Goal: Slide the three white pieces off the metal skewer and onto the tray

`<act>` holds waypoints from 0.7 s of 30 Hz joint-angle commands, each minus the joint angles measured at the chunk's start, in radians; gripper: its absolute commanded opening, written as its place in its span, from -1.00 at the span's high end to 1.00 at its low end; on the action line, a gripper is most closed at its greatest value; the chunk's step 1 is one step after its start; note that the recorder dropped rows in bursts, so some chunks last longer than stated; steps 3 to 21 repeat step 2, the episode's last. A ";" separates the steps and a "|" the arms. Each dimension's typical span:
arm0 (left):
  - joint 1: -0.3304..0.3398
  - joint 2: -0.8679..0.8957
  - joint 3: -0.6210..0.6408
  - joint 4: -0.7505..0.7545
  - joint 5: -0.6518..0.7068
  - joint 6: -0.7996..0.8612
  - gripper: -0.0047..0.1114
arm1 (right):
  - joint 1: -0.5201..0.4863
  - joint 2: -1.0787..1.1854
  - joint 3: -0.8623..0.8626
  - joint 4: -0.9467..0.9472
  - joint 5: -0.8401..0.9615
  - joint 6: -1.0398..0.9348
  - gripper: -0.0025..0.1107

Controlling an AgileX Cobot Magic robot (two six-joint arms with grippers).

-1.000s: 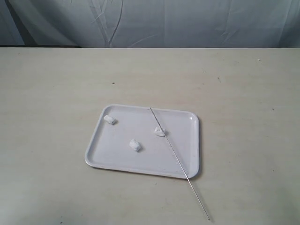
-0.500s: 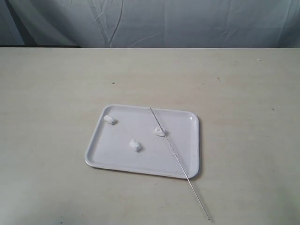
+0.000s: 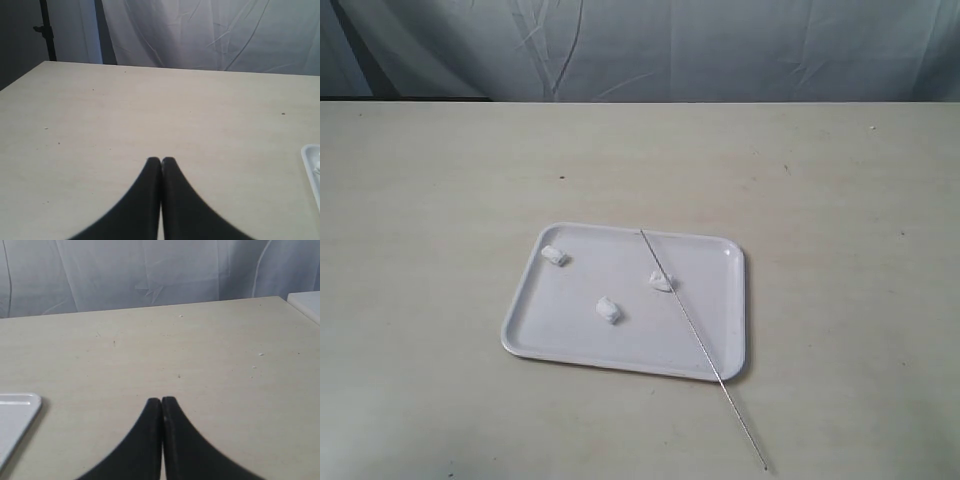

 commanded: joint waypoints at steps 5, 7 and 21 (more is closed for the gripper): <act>0.004 -0.005 0.003 0.003 -0.013 -0.004 0.92 | -0.005 -0.004 0.002 -0.005 -0.014 0.003 0.97; 0.004 -0.005 0.003 0.003 -0.013 -0.004 0.92 | -0.005 -0.004 0.002 -0.005 -0.014 0.003 0.97; 0.004 -0.005 0.003 0.003 -0.013 -0.004 0.92 | -0.005 -0.004 0.002 -0.005 -0.014 0.003 0.97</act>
